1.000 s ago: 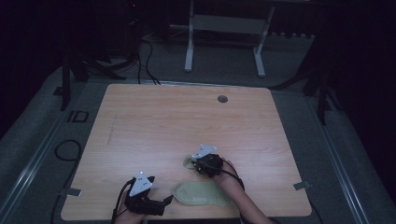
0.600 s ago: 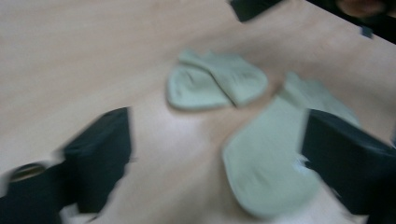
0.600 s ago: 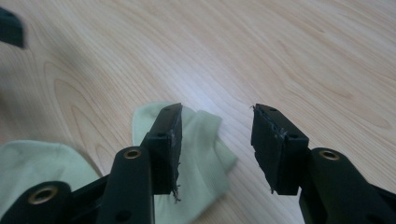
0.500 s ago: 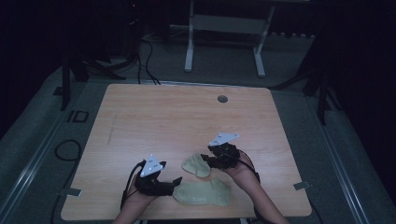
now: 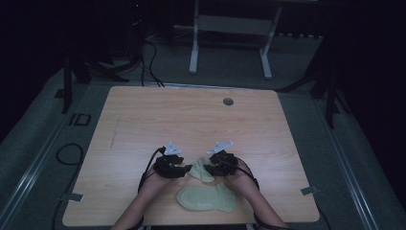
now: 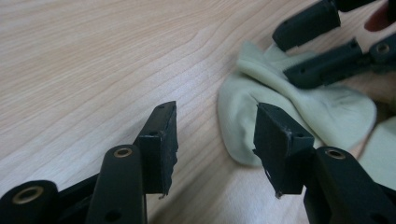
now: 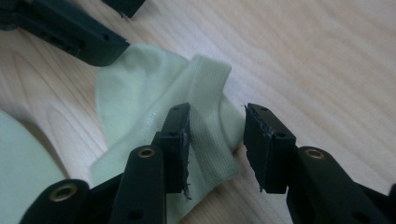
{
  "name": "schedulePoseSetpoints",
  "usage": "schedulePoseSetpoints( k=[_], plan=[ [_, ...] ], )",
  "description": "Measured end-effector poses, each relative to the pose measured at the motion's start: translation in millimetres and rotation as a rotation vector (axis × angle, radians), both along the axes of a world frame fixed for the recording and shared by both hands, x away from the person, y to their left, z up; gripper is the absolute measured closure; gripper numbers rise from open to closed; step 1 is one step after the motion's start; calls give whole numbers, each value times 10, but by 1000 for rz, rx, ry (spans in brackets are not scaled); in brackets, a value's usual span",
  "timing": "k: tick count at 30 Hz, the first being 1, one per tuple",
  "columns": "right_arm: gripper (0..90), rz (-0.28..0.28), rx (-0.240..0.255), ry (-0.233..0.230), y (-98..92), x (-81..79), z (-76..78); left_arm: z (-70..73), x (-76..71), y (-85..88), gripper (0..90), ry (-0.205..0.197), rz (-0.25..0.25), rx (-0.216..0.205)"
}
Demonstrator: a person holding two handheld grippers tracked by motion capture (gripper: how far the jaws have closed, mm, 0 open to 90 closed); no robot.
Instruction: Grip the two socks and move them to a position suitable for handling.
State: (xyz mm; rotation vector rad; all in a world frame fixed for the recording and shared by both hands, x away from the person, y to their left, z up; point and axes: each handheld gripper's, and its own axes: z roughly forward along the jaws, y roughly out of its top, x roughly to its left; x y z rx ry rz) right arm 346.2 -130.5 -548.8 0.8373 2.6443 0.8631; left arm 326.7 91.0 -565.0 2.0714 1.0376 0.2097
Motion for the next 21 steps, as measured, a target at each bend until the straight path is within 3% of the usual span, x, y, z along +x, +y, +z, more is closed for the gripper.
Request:
schedulePoseSetpoints(
  k=[2,5,9,10,11,12,16,21],
  plan=[
    [637,3,15,7,-19,3,-10,-11,17,-24,515,11,-2,-23],
    [721,9,23,15,-24,-8,-17,-19,27,-82,555,30,-47,-20],
    [774,17,17,13,-4,-31,-17,-6,12,-142,692,30,-91,10],
    [785,22,10,10,4,-36,-14,-2,-7,-173,692,18,-94,34],
    [796,21,9,6,12,-37,-15,-4,-13,-186,801,16,-95,41],
    [803,16,10,2,19,-43,-17,-7,-19,-190,852,14,-94,30],
    [825,6,-11,-34,38,-79,4,11,-47,-180,870,-6,-73,26],
    [828,-12,53,-66,-49,-119,177,144,-101,-113,874,-43,-59,-6]
  ],
)
